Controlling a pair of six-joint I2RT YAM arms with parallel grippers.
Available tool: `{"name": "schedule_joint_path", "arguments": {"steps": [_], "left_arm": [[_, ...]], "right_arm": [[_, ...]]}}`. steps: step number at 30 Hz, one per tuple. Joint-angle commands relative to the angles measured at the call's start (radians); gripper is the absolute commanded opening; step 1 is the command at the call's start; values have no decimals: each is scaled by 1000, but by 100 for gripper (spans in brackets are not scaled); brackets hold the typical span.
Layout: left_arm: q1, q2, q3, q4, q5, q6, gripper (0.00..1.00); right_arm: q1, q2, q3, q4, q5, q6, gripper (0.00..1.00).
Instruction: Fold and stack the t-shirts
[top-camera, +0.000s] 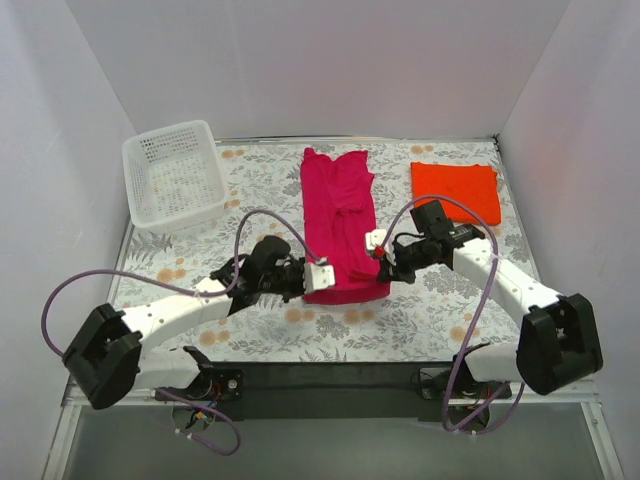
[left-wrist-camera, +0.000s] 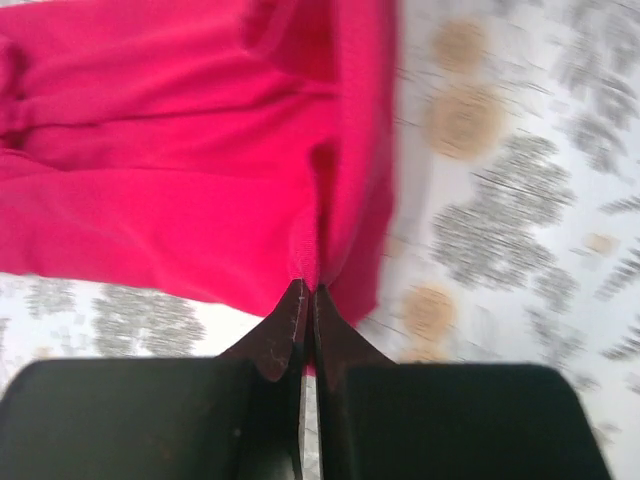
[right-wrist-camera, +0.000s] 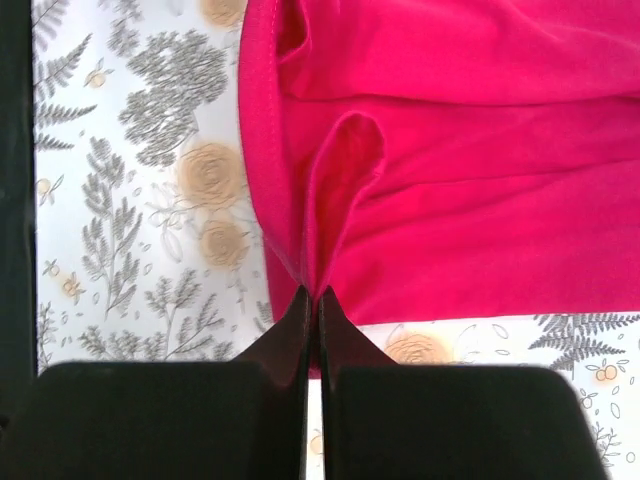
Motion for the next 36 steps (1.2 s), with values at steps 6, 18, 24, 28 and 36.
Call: {"name": "schedule_joint_path", "arguments": {"steps": [6,18,24,28,36], "left_arm": [[216,314,289,118,198,78,0],[351,626,562,275,154,17,0],[370,726,633,259,138,-11,0],[382,755,649,262,125,-11,0],[391,777,668,273,90,-28,0]], "right_arm": [[-73,300,286,41,-31,119,1],[-139,737,758,49,17,314,1],[-147,877,927,47,29,395,1],[-149,906,963,56,53,418,1],[-147,941,1007,94,96,499,10]]}}
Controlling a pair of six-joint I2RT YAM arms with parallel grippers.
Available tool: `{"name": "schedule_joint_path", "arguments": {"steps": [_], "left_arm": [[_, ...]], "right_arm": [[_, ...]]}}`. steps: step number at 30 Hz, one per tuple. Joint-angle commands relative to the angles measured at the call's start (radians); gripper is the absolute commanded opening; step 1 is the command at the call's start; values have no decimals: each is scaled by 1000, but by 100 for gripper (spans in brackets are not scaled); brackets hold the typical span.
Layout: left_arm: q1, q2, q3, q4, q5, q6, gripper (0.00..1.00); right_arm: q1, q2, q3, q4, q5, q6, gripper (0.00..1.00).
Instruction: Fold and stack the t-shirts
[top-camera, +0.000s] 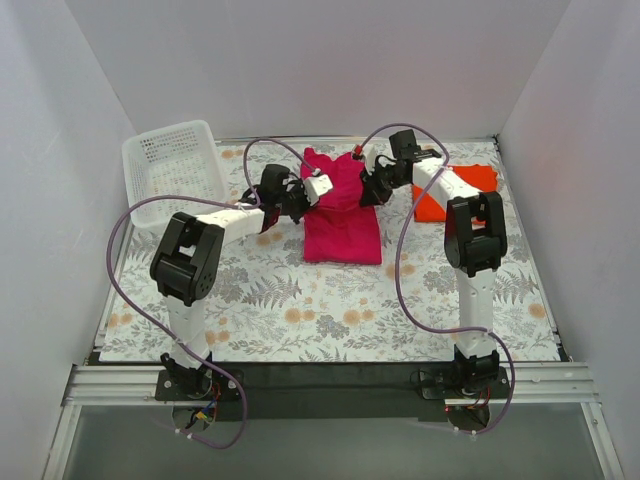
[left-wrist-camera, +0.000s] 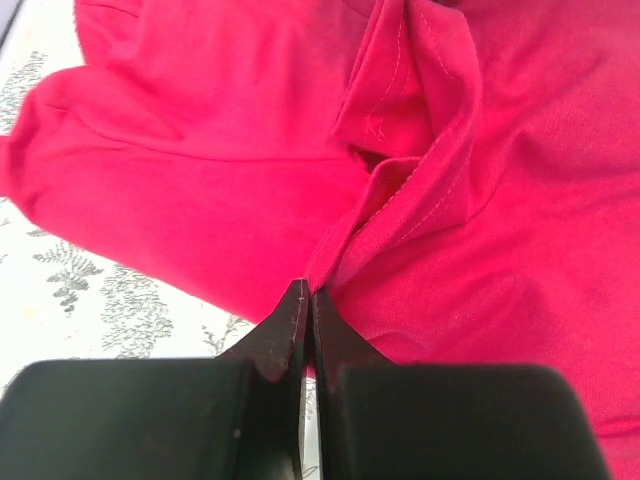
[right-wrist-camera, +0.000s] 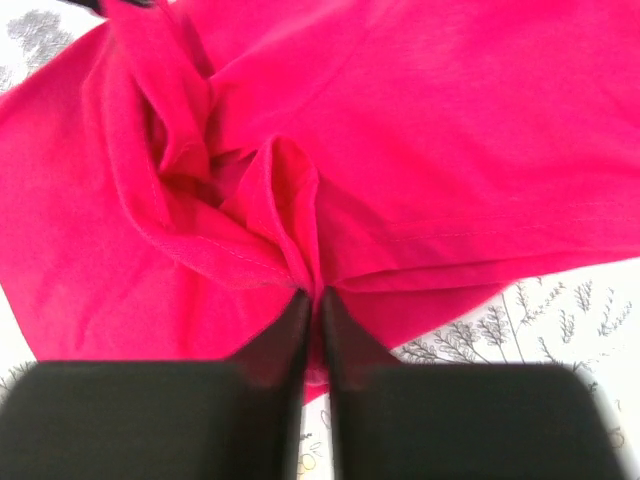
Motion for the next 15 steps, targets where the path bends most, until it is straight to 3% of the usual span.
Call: {"name": "schedule_joint_path", "arguments": {"steps": [1,3,4,5,9,11,13,15], "left_arm": [[8,2,50,27,-45,-17,3],[7,5,64,48,-77,-63,21],[5,2,72,53,-103,-89,31],[7,-18,83,70,-115,-131,51],[7,-123,68,96,-174,-237,62],[7,-185,43,69,-191,-271,63],[7,-292,-15,30,-191,-355,64],[8,-386,-78,-65,-169,-502,65]], "right_arm": [[-3,13,58,48,54,79,19],[-6,12,63,56,84,134,42],[-6,2,58,71,115,149,48],[-6,-28,47,85,130,160,54],[-17,-164,-60,160,169,174,58],[-26,-272,-170,174,120,108,59],[-35,-350,-265,171,-19,12,61],[-37,-468,-431,101,-117,-210,62]]}}
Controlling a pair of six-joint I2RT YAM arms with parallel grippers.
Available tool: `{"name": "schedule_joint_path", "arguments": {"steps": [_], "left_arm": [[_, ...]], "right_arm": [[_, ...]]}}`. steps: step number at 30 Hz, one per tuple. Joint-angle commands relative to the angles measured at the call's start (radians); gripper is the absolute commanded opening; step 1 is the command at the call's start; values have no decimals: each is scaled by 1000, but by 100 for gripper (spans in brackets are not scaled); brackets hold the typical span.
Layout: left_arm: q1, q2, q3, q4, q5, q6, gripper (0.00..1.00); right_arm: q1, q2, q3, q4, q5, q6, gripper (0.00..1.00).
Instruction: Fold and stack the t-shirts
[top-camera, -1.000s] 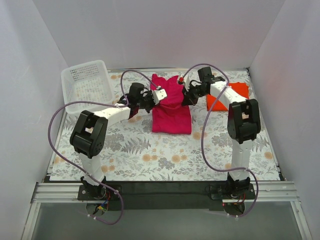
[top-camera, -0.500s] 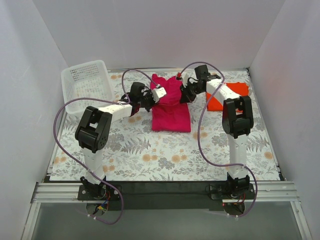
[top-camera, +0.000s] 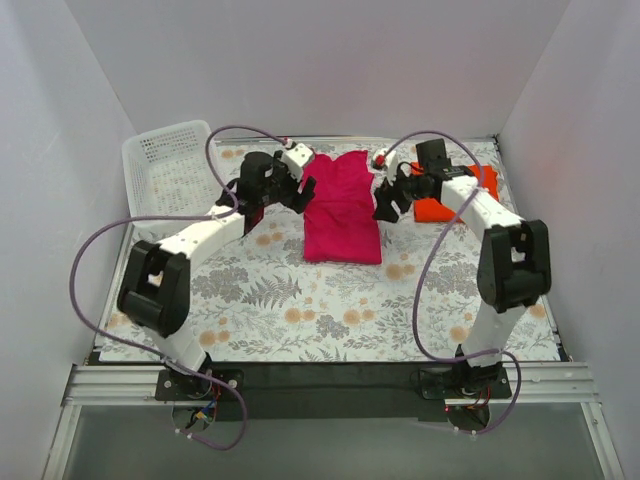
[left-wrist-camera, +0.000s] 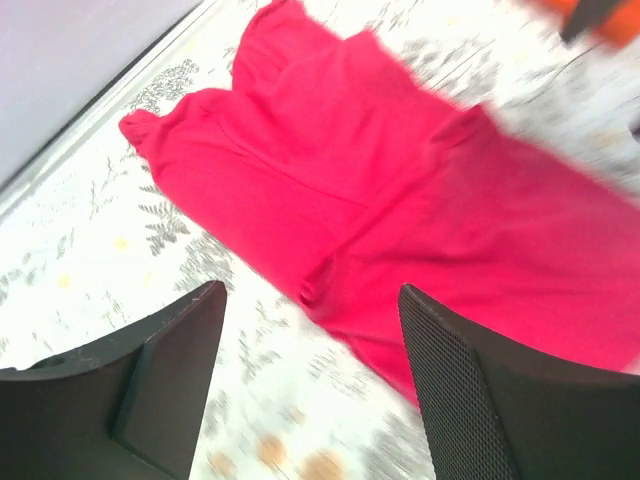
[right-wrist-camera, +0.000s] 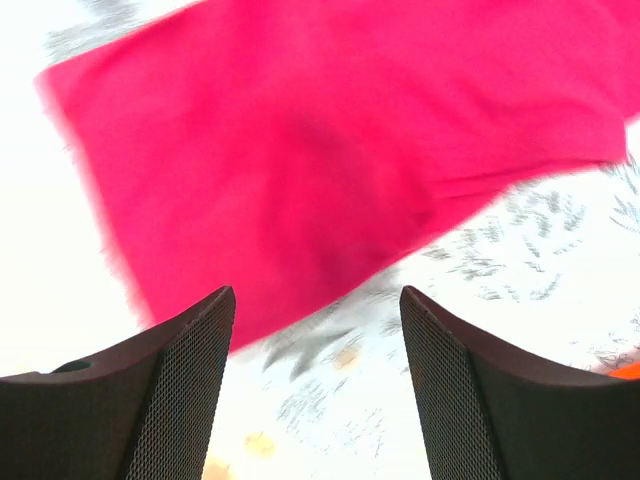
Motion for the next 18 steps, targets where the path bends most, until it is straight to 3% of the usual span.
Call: {"name": "schedule_joint_path", "arguments": {"steps": [1,2,4,6,10,13,18], "left_arm": [[4,-215,-77,-97,20,-250,65],[4,-238,-102,-187,48,-289,65],[3,-289,-200,-218,157,-376,65],[-19,-318,-276,-212,165,-406,65],[-126,-349,-421,-186,36,-325,65],[-166,-360,-499,-113,-2,-156,65],[-169,-392,-680,206,-12,60,68]], "right_arm": [[-7,-208,-186,-86,-282,-336,62],[-6,-272,-280,-115,-315,-495,63],[17,-325,-381,-154,-332,-601,64],[48,-372,-482,-143,-287,-682,65],[138,-362,-547,40,-51,-581,65],[152,-336,-545,107,11,-518,65],[154,-285,-527,139,11,-500,65]]}}
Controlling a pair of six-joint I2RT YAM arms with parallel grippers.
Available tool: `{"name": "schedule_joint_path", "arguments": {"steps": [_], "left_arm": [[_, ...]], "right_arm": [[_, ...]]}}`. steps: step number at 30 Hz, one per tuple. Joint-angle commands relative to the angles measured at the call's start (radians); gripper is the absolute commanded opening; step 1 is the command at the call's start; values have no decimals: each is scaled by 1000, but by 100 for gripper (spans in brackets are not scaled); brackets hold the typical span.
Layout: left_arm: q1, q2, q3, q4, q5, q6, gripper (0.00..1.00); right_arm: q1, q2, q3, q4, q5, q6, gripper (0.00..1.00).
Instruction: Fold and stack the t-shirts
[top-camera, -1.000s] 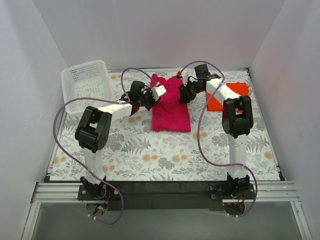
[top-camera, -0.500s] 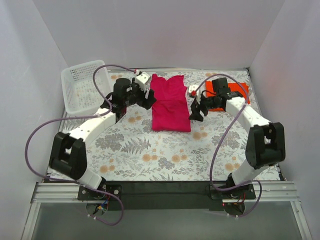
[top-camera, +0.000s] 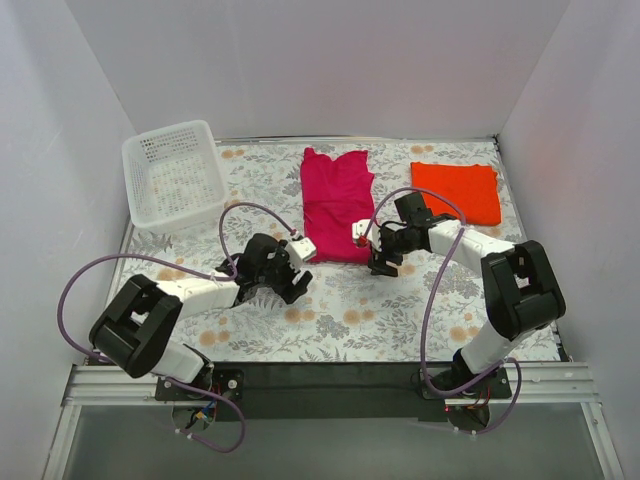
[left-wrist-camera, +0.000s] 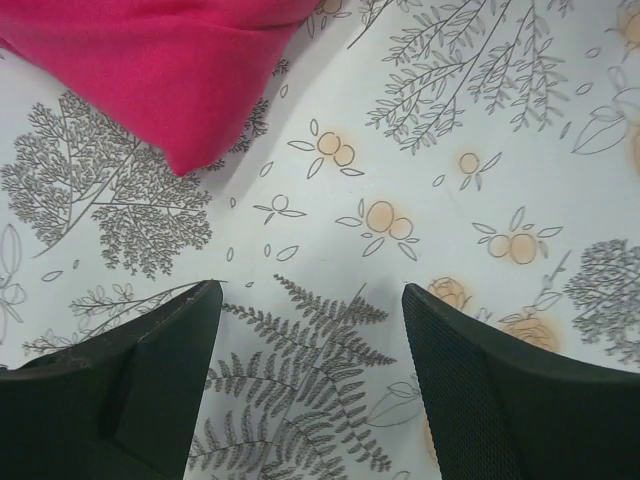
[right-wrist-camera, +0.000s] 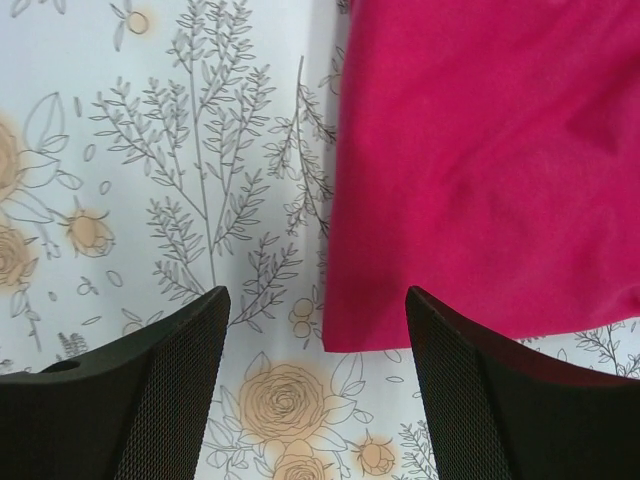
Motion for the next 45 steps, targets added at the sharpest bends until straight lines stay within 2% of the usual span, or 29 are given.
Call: {"name": "schedule_joint_path", "arguments": {"steps": [1,5,10,23,28,33,36,41,43,45], "left_arm": [[5,-36,-25,228,-28,169,68],[4,36,6,283,-50,207,68],[2,22,-26,368,-54,241,68],[2,219,92,303,10,360,66],[2,266,119,289,-13,399,66],[2,283,126,280,-30,416,62],[2,292,123,282,-46,417,54],[4,294,121,263,-68,405,12],[2,282,113,256,-73,396,0],[4,248,95,247,-71,379,0]], "right_arm": [[-3,22,33,80,37,17,65],[-1,62,45,82,51,19,65],[-1,84,50,97,74,34,64],[0,168,102,102,92,86,57],[-1,186,108,100,106,95,50],[-1,206,113,100,112,111,42],[-1,209,113,99,114,118,37],[-1,212,119,85,101,126,24],[-6,208,122,74,103,128,11],[-10,202,125,44,100,128,3]]}}
